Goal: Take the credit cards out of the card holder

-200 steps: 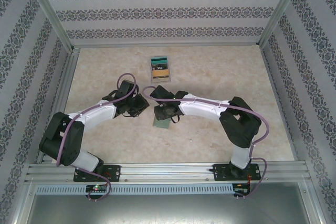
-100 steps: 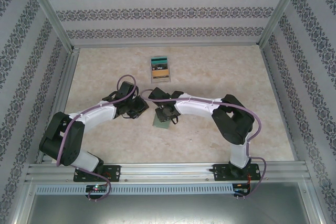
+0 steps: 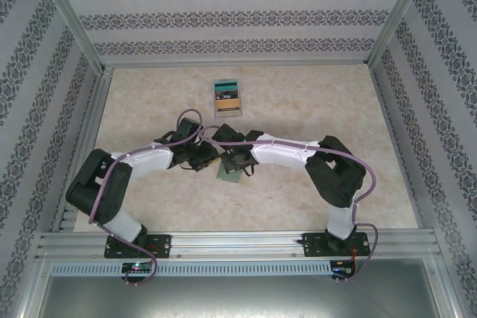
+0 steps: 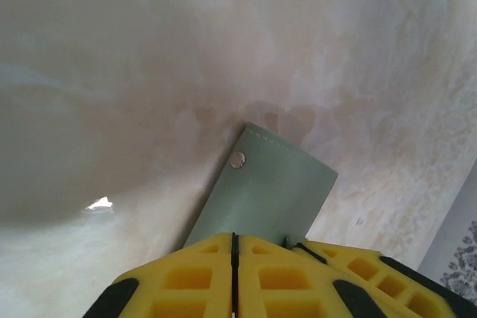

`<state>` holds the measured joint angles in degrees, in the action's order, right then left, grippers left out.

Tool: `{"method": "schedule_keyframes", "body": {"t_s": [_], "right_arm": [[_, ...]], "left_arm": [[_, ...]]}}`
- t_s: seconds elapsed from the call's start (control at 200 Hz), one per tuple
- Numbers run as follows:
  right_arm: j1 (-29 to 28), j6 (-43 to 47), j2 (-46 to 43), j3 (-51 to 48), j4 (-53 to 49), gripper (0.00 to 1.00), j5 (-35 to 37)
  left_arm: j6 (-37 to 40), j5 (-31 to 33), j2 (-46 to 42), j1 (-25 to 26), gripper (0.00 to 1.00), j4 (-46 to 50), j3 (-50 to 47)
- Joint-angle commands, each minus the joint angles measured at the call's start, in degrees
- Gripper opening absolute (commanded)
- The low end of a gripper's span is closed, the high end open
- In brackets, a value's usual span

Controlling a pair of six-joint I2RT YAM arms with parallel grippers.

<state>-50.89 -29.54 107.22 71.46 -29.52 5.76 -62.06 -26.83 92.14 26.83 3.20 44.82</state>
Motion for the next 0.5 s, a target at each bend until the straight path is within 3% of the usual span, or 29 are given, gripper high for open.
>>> {"method": "schedule_keyframes", "body": {"t_s": [0.0, 0.1, 0.495], "right_arm": [[-0.7, 0.8, -2.7, -1.0, 2.2, 0.00, -1.8], [-0.7, 0.6, -3.6, -1.6, 3.4, 0.00, -2.6], [1.7, -2.9, -12.6, -7.9, 14.7, 0.00, -9.9]], "left_arm": [[-1.1, -2.3, 3.6, 1.8, 0.08, -3.7, 1.7], [-2.1, -3.4, 6.8, 2.5, 0.06, -4.4, 2.2], [1.3, -0.5, 11.9, 3.0, 0.00, 6.9, 6.2]]}}
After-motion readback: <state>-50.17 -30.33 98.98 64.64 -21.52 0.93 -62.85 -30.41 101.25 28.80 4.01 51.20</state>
